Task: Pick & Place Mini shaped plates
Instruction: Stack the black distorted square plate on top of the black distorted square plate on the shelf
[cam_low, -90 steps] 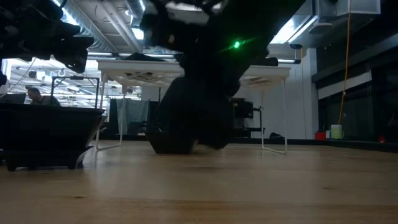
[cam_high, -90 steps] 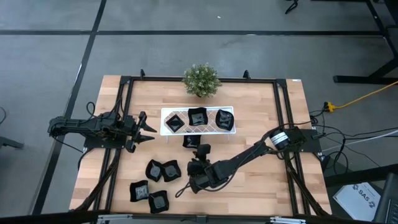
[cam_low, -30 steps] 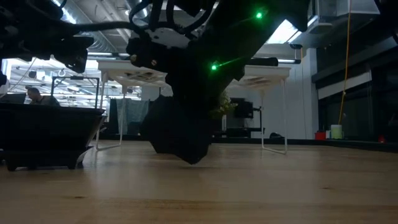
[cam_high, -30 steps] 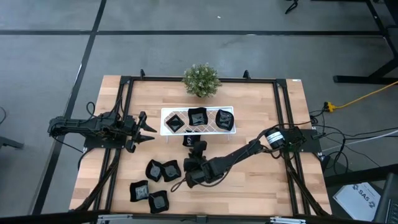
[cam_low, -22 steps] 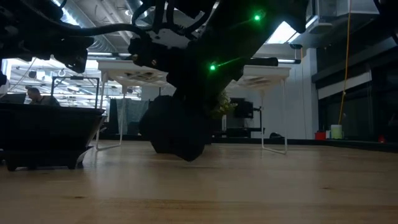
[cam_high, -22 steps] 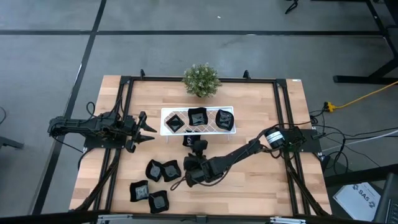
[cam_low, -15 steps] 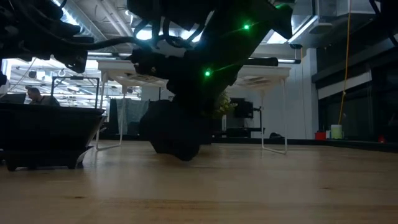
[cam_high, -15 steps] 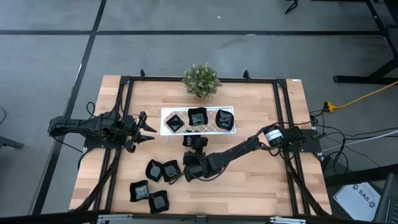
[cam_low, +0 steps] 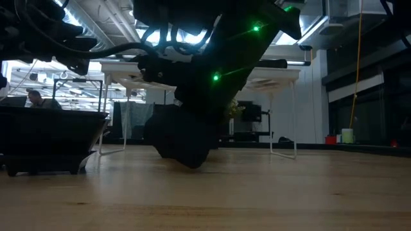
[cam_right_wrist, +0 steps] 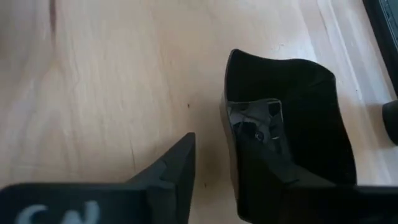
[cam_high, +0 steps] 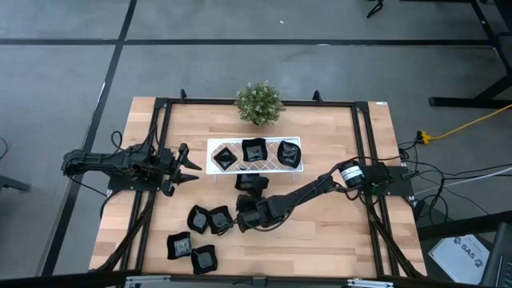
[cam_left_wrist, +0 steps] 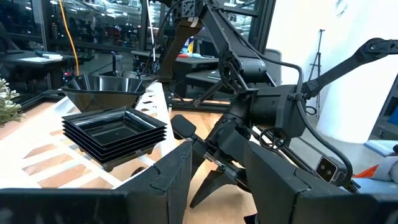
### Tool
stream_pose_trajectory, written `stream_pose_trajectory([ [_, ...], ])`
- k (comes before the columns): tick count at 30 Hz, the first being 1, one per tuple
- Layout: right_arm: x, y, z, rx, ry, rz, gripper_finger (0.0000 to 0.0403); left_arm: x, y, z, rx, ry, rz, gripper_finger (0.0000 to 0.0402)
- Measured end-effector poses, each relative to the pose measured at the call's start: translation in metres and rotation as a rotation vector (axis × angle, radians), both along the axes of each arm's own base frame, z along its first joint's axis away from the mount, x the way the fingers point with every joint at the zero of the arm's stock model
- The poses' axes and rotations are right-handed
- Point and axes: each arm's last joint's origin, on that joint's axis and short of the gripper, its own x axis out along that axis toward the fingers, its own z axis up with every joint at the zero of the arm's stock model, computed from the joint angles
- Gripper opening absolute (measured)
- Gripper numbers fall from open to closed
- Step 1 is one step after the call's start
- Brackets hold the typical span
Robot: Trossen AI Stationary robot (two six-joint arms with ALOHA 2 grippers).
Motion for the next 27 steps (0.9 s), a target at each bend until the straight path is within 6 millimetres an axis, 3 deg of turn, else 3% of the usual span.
stream_pose_trajectory([
  [12, 0.0, -0.001, 0.001, -0.03, -0.009, -0.012, 0.0009, 0.0, 0.0, 0.0, 0.0, 0.0, 0.001, 0.0143],
  [27, -0.012, 0.022, 0.006, -0.001, 0.045, 0.08, 0.0004, 0.0, 0.0, 0.0, 0.0, -0.001, 0.0, 0.0143],
])
